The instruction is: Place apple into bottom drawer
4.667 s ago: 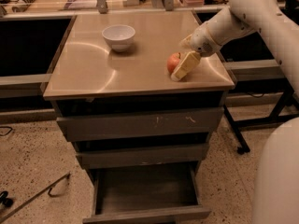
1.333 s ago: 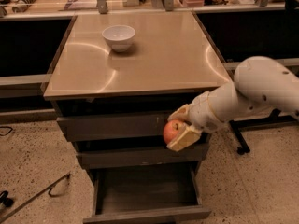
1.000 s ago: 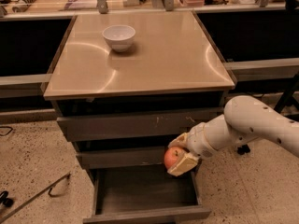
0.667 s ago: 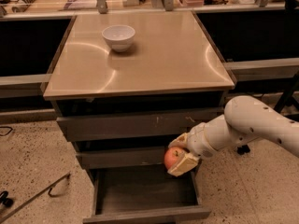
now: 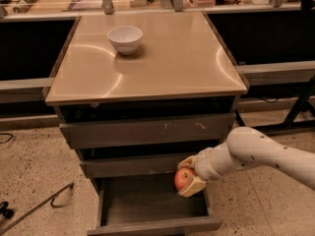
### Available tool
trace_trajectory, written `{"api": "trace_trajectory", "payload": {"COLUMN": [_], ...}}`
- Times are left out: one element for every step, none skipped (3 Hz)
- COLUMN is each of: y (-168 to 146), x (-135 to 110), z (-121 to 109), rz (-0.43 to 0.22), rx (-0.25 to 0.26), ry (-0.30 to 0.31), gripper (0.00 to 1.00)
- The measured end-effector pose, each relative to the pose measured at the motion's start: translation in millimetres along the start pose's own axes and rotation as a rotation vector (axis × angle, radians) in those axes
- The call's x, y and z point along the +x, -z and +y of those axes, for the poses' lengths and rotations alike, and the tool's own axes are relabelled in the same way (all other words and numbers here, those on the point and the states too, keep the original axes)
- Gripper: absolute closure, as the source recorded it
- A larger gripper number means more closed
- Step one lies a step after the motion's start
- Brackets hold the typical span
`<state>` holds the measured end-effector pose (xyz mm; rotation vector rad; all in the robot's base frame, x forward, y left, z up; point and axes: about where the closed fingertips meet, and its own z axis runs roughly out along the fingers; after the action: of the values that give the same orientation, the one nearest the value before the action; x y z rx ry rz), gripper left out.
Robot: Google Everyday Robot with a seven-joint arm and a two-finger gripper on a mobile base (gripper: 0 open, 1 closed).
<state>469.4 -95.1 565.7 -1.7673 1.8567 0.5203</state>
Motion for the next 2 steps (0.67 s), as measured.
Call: {"api": "trace_trajectory", "payload": {"y": [-61, -126], "x": [40, 81], "z": [-16, -31], "rz": [-0.023, -0.062], "rx": [-0.033, -0.082], "ry": [0.045, 0.009], "gripper": [1.0, 1.0]}}
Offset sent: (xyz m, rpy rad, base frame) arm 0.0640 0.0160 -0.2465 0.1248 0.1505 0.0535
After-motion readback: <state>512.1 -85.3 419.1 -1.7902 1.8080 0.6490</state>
